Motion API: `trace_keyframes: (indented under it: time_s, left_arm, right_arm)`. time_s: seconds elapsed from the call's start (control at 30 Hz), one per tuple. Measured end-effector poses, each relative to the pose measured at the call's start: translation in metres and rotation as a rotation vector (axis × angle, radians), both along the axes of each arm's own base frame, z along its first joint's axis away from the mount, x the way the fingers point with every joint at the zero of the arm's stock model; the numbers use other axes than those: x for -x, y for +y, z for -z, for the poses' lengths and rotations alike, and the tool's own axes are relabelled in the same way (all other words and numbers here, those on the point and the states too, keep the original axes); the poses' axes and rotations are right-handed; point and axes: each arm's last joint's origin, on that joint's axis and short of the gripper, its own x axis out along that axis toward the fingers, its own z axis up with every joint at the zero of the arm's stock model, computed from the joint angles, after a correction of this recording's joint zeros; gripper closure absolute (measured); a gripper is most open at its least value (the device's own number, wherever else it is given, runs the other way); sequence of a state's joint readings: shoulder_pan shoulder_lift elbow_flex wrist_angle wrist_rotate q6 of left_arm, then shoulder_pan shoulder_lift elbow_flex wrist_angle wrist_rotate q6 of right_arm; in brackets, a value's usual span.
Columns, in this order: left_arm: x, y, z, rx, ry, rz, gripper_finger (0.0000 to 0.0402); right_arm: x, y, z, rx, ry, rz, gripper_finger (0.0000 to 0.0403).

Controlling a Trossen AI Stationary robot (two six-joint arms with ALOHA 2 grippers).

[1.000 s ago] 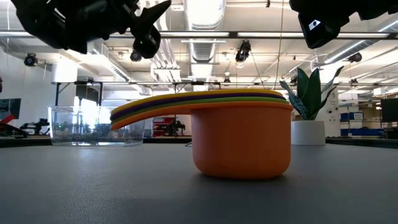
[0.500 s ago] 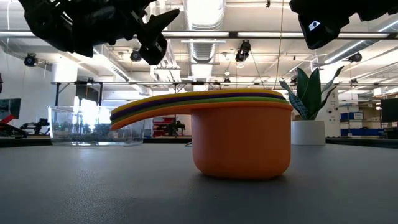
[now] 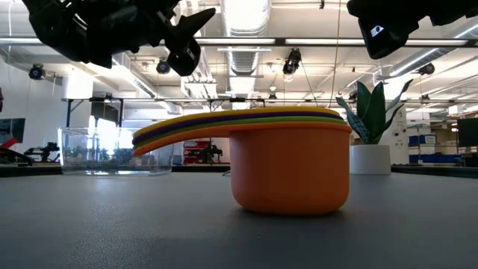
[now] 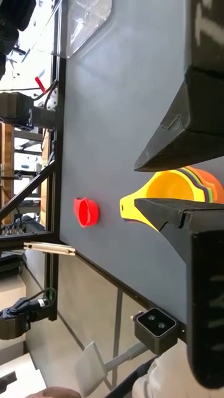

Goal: Nest measuring cups in basket
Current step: Stack the light blue measuring cup on top of the yellow measuring cup

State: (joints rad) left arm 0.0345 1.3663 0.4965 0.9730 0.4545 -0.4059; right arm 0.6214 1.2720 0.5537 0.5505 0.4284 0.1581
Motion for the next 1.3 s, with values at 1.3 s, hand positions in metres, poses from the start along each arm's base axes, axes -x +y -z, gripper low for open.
trace_keyframes:
  time_s: [1.3]
  left_arm:
    - [0.0018,0.0031,-0.0063,0.017,-0.052,0.016,0.0251]
  right_arm:
    - [-0.0002,-0.0005,0.0000,0.006,-0.003,0.018,0.0335]
